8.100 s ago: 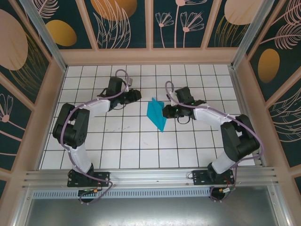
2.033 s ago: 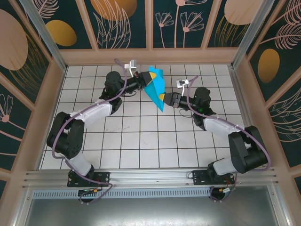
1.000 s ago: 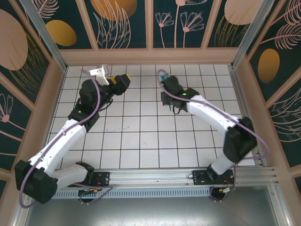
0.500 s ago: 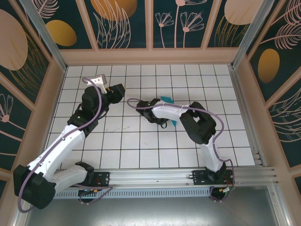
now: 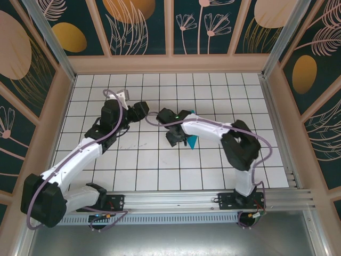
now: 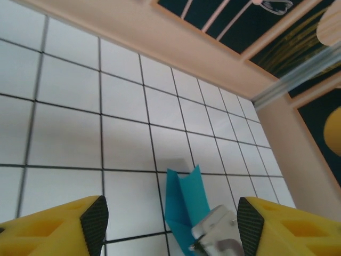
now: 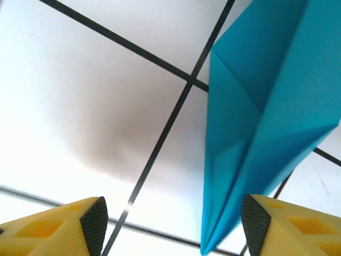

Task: Fold a paper plane with a square sheet of paper (fold left side to right side)
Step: Turn over the paper at the center of the table, then move the paper to the center of the table.

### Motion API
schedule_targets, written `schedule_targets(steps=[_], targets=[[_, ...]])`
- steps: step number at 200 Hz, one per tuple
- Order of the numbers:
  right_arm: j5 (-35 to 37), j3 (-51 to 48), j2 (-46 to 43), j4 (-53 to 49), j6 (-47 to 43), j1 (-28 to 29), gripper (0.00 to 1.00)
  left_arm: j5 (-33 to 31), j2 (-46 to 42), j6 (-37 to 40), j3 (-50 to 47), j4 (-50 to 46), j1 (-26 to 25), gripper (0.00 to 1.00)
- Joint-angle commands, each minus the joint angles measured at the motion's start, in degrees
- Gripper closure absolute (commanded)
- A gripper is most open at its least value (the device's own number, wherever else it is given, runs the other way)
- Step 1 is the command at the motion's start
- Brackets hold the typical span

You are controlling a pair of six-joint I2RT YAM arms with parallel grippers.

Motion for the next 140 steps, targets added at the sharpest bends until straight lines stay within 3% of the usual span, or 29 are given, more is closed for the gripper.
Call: schedule_targets(steps=[1,28,60,93,140], targets=[[-6.9,-3.5,-10.4,5.9,1.6,-3.7,0.27,11.3,5.2,-5.1,-3.4,8.3,-0.5,0.34],[-11.4,-12.5,-21.2,14.4,3.9,-11.7,0.25,18.5,14.6,-11.1,-4.0,20.0,-4.1,0.34],[-17.1,-22.7,-30.0,24.5,7.3,-19.7,0.22,20.7,25.7,-18.3,-2.3,30.8,-8.6,0.34],[-20.2,-29.6,-34.6,29.4,10.2,-25.2,0.20,20.1,34.5,-19.9,2.0,31.8,-11.4,0.33],[-20.7,-33.5,-37.6,29.5,10.7,-28.2,0.20,21.0,41.9,-20.9,6.3,32.1,-12.3,0.33]])
